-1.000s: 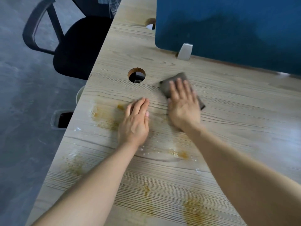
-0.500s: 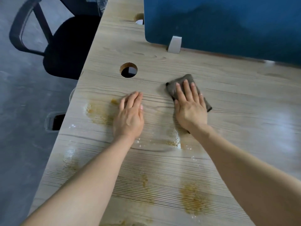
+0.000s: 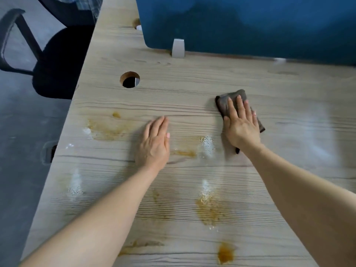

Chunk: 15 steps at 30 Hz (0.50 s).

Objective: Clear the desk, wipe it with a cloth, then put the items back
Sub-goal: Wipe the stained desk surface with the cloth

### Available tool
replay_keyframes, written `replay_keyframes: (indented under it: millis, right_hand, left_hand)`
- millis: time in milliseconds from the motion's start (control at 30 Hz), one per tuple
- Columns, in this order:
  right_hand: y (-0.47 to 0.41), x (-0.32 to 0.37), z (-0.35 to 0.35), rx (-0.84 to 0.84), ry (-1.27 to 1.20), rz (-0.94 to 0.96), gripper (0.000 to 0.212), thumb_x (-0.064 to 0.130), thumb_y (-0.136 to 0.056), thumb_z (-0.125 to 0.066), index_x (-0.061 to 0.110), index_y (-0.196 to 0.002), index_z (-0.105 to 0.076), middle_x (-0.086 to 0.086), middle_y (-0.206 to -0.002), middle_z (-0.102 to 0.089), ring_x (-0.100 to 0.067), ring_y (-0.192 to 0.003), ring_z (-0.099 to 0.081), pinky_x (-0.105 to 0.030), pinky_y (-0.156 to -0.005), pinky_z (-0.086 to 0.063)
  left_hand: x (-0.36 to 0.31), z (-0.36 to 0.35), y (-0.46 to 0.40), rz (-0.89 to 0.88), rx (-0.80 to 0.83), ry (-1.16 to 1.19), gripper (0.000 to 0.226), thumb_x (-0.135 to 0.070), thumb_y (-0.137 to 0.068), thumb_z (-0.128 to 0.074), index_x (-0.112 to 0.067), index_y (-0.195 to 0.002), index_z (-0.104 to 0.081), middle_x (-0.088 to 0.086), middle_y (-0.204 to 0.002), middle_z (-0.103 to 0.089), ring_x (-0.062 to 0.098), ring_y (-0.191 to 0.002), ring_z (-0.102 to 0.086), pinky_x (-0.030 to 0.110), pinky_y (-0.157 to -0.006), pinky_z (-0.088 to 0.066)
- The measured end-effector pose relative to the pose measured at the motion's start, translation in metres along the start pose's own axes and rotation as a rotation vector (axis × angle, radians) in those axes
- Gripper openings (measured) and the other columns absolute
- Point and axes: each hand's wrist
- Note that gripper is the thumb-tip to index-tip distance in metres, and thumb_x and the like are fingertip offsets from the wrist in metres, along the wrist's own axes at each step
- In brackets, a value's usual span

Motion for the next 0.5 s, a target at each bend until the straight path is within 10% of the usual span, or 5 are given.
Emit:
replay_keyframes:
  millis: [300, 500]
  right_hand:
    - [0.049, 0.037, -0.017, 0.077, 0.022, 0.408, 0.054, 0.037, -0.101, -0.027, 0.036, -0.15, -0.004, 0.01, -0.158, 0.004, -0.012, -0.146, 0.007, -0.033, -0.117, 0.002]
    - [0.011, -0.03, -0.003, -0.082, -0.011, -0.027, 0.055, 0.034, -0.1, -0.028, 0.027, -0.151, -0.009, -0.001, -0.16, -0.002, -0.019, -0.146, 0.003, -0.039, -0.118, -0.001]
  left_hand:
    - [-0.005, 0.006, 0.002, 0.003, -0.018, -0.05, 0.045, -0.024, -0.099, -0.033, -0.019, -0.144, -0.038, -0.003, -0.149, -0.036, 0.022, -0.134, -0.029, 0.036, -0.111, -0.029]
    - [-0.005, 0.004, 0.0, 0.012, -0.035, -0.052, 0.045, -0.023, -0.1, -0.032, -0.02, -0.144, -0.038, -0.004, -0.148, -0.037, 0.022, -0.133, -0.03, 0.034, -0.11, -0.028]
Point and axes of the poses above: each hand's wrist, its own y-axis away from the middle knuckle, its own z-axis out of the back of the hand, x = y × z
